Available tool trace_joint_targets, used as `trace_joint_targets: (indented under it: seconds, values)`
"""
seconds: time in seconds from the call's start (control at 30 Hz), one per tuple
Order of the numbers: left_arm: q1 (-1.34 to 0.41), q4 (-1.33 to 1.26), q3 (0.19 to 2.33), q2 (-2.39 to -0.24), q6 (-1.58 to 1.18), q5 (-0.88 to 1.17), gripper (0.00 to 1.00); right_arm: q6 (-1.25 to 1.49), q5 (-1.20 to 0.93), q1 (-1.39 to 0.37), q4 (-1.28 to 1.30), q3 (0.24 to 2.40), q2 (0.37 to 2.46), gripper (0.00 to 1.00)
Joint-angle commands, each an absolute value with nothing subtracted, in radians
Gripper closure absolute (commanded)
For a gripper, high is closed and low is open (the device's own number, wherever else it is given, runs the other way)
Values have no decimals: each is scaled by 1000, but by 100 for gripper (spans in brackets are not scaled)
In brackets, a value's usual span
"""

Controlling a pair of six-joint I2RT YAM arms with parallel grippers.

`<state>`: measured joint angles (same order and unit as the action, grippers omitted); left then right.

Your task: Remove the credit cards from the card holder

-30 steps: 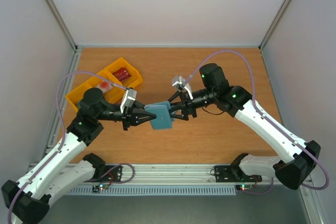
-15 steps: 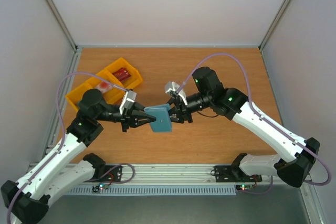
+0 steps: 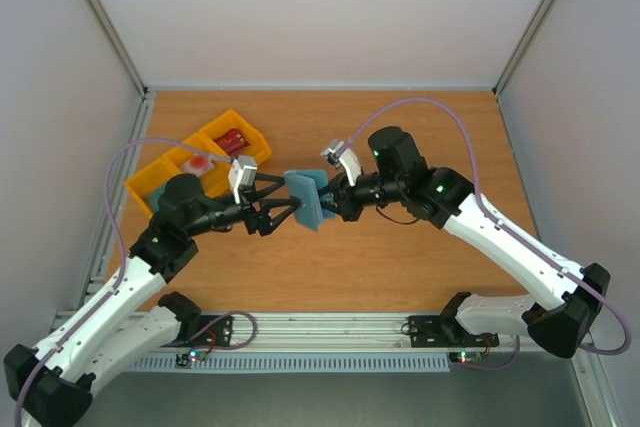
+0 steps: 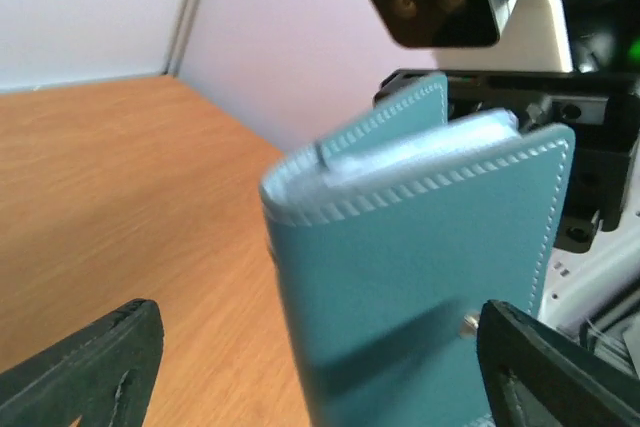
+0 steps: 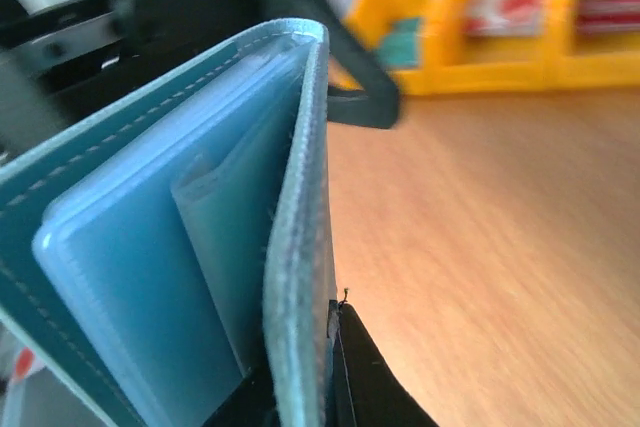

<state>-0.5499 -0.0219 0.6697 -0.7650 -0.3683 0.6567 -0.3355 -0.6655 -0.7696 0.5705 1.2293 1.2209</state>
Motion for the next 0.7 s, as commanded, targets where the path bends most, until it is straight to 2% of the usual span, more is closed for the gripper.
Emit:
trace_joint_targets:
  seconds: [0.0,0.1,0.27,0.43,0.57,0.6,0.67]
  values:
    - [-548,-5,638,-748,-251,518,4,-140,-328,-763,657,1318,1250,99]
    - [-548,26,623,-750,-261,518,1,-88,-233,-769,651,1332,1270,99]
    - [-548,11,609,-751,-281,510,1,-105,-355,-772,580,1322,1287,99]
    - [-551,-59,609,-743,-232,623,1,-92,-266,-773,626,1337,1303,99]
    - [-552,-30,627,-770,-284,517,1,-83,-352,-773,580,1348,1323,99]
    - [-552,-15,632,-773,-287,480,1,-83,-371,-772,557,1344,1323,99]
    - [-552,-5,637,-772,-281,440,11,-87,-401,-773,535,1334,1318,99]
